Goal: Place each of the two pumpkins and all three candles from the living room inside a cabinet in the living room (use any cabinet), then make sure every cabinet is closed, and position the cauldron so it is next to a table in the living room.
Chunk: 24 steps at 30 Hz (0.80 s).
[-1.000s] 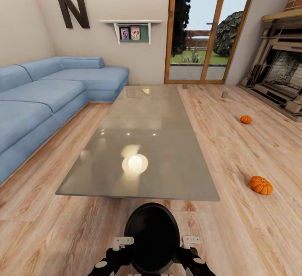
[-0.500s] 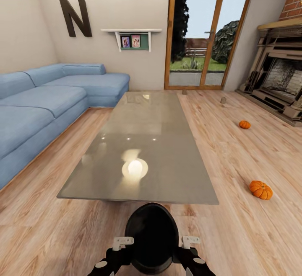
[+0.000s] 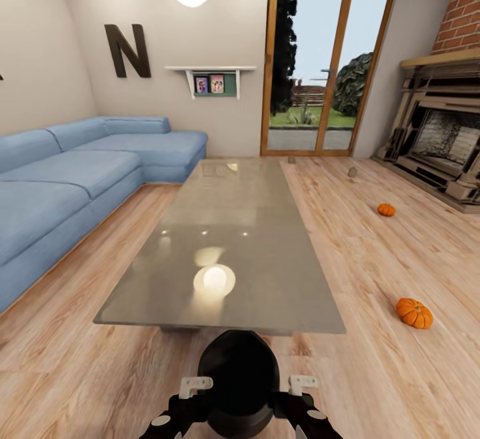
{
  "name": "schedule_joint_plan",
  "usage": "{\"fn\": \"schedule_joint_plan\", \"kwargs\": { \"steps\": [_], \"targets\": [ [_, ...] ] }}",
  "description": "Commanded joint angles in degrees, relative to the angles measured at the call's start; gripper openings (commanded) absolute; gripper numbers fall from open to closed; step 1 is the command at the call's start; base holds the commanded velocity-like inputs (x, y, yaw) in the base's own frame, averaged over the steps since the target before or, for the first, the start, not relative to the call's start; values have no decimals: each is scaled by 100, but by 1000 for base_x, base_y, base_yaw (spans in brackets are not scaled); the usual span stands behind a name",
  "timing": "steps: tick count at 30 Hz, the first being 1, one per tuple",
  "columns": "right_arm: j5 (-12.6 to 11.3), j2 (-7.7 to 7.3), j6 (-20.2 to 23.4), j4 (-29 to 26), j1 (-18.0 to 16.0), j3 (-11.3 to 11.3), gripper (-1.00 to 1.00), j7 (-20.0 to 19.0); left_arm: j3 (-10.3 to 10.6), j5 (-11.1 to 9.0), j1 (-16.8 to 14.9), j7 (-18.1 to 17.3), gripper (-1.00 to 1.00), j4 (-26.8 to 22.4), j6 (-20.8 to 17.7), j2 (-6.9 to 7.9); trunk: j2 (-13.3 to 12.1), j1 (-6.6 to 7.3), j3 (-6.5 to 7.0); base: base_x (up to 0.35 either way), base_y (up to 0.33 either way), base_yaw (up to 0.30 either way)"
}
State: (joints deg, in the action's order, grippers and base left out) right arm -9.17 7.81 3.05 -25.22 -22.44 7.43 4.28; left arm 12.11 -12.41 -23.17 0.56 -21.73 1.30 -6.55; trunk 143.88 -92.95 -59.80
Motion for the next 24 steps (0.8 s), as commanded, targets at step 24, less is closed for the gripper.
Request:
{"fn": "schedule_joint_plan", "kwargs": {
  "steps": [24],
  "targets": [
    [-49,-7,29,-9,3,39,100,49,38,-51,-3,6,100,2,19,4,-9,22,173,0,0,0]
  ]
}}
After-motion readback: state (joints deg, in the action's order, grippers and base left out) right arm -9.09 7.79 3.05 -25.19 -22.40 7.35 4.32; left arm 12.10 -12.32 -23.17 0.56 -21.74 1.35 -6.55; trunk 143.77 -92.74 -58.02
